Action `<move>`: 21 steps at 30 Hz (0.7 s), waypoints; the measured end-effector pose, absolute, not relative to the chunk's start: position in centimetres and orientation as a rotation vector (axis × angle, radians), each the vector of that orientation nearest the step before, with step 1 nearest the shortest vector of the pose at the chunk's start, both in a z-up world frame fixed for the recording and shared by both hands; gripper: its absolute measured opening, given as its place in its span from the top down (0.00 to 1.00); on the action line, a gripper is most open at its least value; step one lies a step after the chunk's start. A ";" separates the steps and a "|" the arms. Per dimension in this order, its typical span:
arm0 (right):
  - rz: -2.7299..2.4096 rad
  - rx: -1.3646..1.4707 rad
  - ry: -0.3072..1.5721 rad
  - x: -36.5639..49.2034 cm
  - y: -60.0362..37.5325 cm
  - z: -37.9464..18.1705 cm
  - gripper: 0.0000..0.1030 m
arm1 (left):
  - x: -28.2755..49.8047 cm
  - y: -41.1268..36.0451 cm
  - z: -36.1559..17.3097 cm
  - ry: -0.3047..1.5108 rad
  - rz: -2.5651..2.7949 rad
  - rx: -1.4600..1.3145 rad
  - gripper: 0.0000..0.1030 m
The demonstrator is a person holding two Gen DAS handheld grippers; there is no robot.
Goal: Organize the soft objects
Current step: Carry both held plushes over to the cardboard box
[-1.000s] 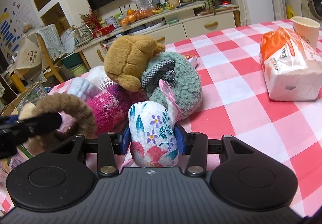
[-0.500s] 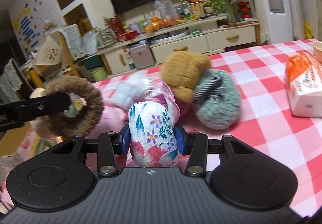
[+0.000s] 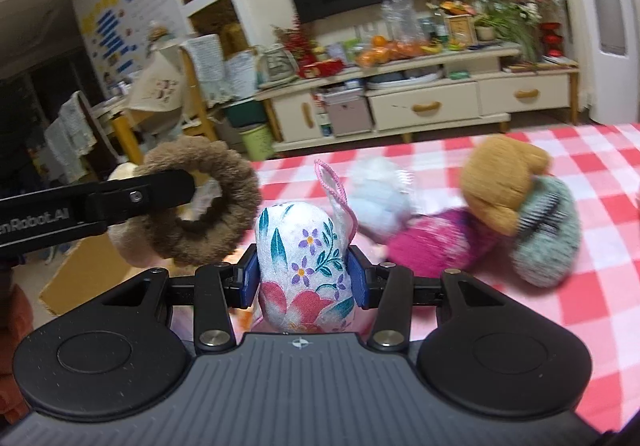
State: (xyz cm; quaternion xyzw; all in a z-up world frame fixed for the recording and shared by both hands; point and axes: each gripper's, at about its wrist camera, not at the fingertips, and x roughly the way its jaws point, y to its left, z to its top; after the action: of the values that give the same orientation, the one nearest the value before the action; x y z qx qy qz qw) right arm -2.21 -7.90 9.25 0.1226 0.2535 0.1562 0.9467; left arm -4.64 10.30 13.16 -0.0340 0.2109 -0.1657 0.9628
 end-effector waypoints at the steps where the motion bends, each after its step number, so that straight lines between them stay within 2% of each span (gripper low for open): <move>1: 0.336 0.245 0.516 -1.9 -7.3 9.4 0.46 | -4.7 10.7 13.3 0.423 -0.326 -0.074 0.60; 21: 0.582 0.170 0.453 -0.2 -1.5 10.7 0.49 | -3.7 21.5 13.7 0.393 -0.005 -0.223 0.60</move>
State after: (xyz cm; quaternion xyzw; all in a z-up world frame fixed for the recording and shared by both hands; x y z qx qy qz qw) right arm -0.19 -1.50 10.73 0.0829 0.2212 0.2843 0.9292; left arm -3.74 21.50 13.71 -0.1105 0.1947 -0.0026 0.9746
